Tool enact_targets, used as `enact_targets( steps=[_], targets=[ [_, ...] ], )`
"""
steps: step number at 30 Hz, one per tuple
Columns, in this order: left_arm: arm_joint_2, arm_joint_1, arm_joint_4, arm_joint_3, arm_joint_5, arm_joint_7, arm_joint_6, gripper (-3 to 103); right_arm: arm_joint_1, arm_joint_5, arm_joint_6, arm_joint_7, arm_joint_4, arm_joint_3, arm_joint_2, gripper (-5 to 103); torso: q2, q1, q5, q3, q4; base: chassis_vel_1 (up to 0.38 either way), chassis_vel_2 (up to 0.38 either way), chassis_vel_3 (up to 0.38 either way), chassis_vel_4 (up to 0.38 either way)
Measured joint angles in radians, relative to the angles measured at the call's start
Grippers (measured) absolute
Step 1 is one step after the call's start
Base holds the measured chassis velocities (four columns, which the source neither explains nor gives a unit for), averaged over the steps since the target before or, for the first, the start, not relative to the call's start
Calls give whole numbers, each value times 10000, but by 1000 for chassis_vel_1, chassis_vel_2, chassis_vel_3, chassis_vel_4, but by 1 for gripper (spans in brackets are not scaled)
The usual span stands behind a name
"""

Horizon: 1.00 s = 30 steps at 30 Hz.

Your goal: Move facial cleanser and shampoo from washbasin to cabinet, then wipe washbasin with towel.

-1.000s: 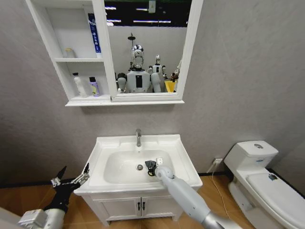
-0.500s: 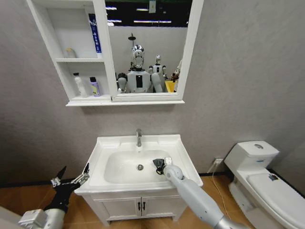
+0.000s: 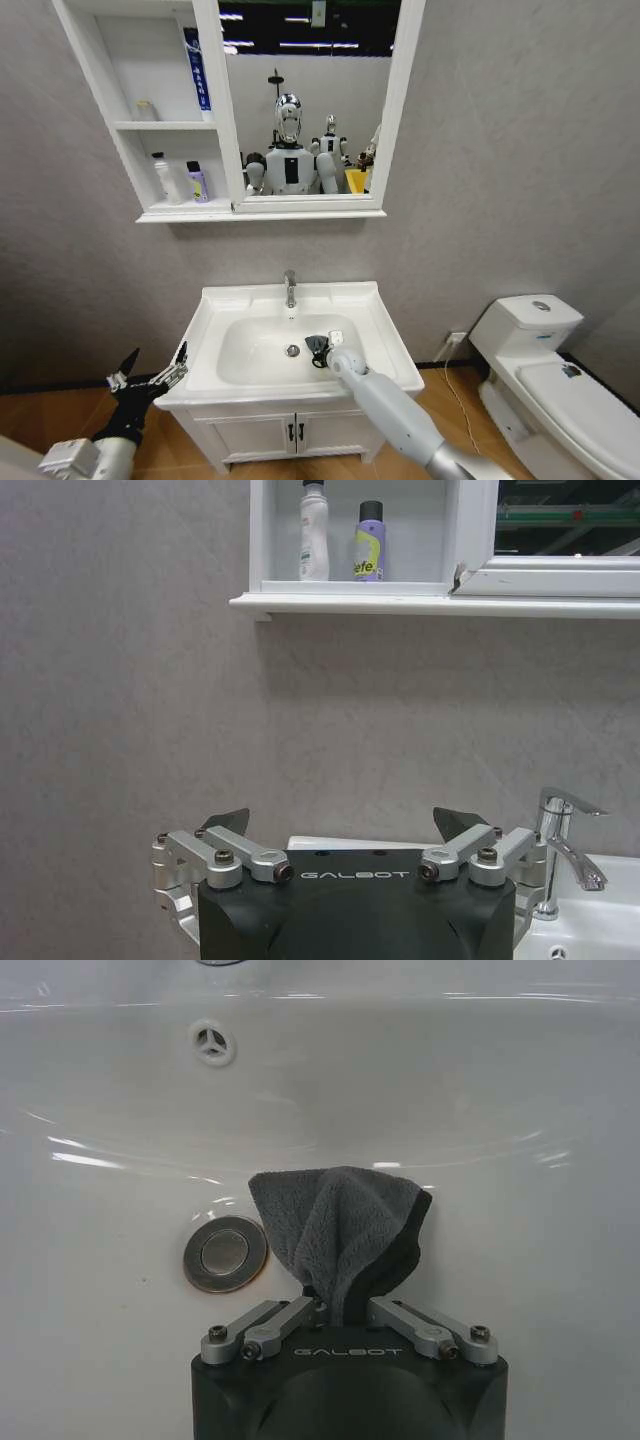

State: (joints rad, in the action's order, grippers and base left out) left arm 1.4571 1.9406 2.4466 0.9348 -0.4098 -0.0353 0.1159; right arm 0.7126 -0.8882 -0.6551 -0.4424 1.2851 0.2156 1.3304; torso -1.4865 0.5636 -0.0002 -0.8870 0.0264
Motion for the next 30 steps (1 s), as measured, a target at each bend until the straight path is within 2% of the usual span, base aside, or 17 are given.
enact_targets(
  steps=[10, 24, 30],
  targets=[
    [0, 0, 0, 0, 0, 0, 0, 100, -657, -331, 128, 489, -1253, 328, 954, 5, 0, 0, 1, 1, -1, 0, 0, 0, 0],
    [0, 0, 0, 0, 0, 0, 1, 100, -933, -408, 402, 1159, -1893, 466, 1762, 5, 0, 0, 1, 1, -2, 0, 0, 0, 0],
    [0, 0, 0, 0, 0, 0, 1, 100, -937, -191, 480, 1403, -2295, 200, 1777, 5, 0, 0, 3, 2, -2, 0, 0, 0, 0]
  ],
)
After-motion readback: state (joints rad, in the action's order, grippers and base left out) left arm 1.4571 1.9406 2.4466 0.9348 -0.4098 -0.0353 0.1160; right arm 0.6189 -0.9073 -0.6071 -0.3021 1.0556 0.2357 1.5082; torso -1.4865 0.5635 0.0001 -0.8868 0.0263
